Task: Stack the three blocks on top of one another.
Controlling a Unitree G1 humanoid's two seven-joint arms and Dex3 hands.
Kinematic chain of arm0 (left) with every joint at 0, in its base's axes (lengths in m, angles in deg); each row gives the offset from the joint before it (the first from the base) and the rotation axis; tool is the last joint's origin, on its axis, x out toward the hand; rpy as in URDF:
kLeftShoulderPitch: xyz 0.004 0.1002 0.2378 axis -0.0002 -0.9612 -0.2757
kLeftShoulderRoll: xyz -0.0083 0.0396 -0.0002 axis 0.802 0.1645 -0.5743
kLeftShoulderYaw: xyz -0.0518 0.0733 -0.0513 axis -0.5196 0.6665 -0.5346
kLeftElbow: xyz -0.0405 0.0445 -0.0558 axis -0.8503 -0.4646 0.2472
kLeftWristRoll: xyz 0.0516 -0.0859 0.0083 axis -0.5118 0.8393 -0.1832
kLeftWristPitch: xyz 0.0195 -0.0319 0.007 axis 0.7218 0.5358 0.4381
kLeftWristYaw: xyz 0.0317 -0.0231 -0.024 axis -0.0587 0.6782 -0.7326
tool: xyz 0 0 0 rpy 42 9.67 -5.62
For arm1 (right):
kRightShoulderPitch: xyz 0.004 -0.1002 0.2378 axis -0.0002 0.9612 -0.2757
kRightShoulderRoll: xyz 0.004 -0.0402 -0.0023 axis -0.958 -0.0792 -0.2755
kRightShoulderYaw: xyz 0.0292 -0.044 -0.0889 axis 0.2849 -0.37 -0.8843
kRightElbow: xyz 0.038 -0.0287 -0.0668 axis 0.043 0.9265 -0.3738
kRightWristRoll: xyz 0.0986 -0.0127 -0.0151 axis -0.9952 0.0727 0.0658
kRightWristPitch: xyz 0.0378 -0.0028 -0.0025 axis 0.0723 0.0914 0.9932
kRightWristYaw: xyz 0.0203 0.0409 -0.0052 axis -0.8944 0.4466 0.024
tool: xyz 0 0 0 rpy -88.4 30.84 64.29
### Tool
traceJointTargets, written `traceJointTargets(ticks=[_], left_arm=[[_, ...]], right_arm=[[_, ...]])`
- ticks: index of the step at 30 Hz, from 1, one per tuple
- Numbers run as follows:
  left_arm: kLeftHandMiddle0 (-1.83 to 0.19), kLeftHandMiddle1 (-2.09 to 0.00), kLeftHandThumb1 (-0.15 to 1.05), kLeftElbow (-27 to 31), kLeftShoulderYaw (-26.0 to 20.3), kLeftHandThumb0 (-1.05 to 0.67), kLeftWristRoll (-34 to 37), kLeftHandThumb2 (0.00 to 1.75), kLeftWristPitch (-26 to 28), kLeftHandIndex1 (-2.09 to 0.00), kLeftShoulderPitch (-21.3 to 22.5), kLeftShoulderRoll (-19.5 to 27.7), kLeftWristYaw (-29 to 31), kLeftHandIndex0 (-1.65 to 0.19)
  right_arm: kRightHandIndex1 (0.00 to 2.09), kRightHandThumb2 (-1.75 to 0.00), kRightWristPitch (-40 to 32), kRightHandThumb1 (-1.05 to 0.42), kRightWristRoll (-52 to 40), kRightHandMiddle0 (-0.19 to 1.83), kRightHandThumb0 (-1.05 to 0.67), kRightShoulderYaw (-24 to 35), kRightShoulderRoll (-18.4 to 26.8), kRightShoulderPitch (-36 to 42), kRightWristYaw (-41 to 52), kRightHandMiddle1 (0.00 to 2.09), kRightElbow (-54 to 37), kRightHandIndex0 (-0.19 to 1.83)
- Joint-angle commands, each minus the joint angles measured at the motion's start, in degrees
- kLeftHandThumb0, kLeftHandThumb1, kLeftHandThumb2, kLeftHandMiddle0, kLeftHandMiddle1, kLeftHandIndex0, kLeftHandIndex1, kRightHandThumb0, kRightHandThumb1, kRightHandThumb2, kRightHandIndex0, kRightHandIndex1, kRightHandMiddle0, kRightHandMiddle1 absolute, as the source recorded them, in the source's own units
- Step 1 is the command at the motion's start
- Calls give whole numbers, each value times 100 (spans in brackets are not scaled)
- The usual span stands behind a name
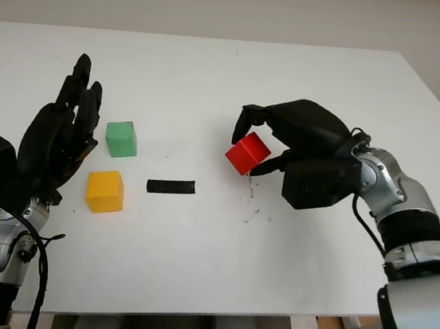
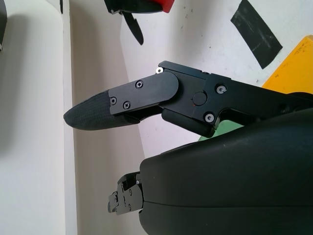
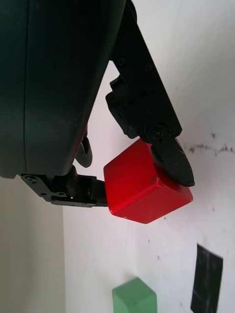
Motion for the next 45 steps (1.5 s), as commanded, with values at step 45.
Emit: traceJointTargets(ticks=[45], left_arm=[[19, 0, 105, 324, -4, -71, -67, 64, 88, 0, -68, -133, -289, 19]], right_arm=[[7, -5, 616, -89, 3133, 45, -43, -1618, -1072, -1421, -2412, 150, 419, 35]])
